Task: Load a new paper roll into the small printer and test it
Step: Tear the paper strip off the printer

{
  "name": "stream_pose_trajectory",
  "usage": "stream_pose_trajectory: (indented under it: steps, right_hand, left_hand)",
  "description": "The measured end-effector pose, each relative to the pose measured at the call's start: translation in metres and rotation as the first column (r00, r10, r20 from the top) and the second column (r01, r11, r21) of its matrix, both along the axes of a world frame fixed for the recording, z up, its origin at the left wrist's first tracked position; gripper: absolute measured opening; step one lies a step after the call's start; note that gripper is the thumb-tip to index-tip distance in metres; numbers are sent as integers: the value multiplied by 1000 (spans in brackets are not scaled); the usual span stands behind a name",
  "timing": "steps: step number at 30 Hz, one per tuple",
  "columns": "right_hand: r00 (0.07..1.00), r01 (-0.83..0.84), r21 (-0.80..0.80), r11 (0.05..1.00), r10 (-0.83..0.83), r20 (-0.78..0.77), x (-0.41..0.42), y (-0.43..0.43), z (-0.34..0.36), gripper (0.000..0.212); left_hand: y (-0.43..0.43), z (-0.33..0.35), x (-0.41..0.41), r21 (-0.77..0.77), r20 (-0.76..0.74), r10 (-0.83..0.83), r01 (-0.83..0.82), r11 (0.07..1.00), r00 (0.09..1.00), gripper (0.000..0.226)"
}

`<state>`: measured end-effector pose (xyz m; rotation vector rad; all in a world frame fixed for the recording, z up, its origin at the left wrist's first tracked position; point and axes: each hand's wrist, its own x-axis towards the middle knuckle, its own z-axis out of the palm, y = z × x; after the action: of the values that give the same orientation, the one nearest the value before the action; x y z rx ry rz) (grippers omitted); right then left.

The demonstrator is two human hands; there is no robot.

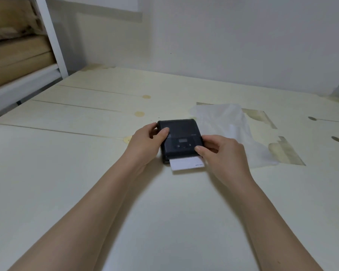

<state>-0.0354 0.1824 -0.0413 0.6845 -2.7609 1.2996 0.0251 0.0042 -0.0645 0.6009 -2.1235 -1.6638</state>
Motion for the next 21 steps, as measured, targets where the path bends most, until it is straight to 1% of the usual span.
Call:
stream_pose_trajectory:
  steps: [1, 3, 4, 6, 7, 8, 11, 14, 17, 19, 21]
  right_hand:
    - [1000, 4, 20, 1000, -3, -14, 0, 1, 0, 27]
    - [1000, 2, 63, 998, 0, -25, -2, 3, 1, 36]
    - [1000, -7, 81, 997, 8, -14, -2, 4, 1, 41]
    - [1000, -31, 117, 993, 31, -4, -4, 7, 2, 47]
    - [999, -33, 131, 991, 35, -12, -4, 7, 2, 48]
    - [999, -27, 132, 991, 30, -22, -5, 7, 2, 49]
    - [1000, -3, 79, 997, 3, 1, -5, 7, 3, 51]
    - [1000, -12, 54, 998, 11, 16, -5, 8, 3, 51]
    - [1000, -16, -4, 1000, 16, 18, -5, 9, 5, 46]
    - [1000, -13, -70, 997, 13, -8, -6, 9, 4, 41]
    - [999, -14, -155, 988, 6, -49, -5, 8, 4, 36]
  left_hand:
    - [-1, 1, 1, -6, 12, 4, -4, 1000, 1000, 49]
    - [-8, 4, 5, -82, 34, -38, 41, 996, 999, 71]
    - [-12, 6, 8, -113, 52, -110, 115, 987, 993, 76]
    - [-18, 11, 14, -151, 129, -283, 301, 942, 951, 88]
    - [-21, 11, 16, -177, 159, -335, 361, 916, 929, 94]
    - [-23, 11, 16, -200, 168, -350, 379, 903, 922, 98]
    - [-29, 9, 15, -231, 152, -344, 372, 899, 927, 105]
    - [-33, 8, 17, -256, 200, -365, 408, 876, 909, 111]
    - [-35, 14, 17, -320, 160, -313, 349, 881, 936, 111]
    - [-37, 16, 17, -294, 139, -288, 317, 902, 948, 111]
    - [-39, 16, 17, -232, 111, -271, 290, 929, 956, 111]
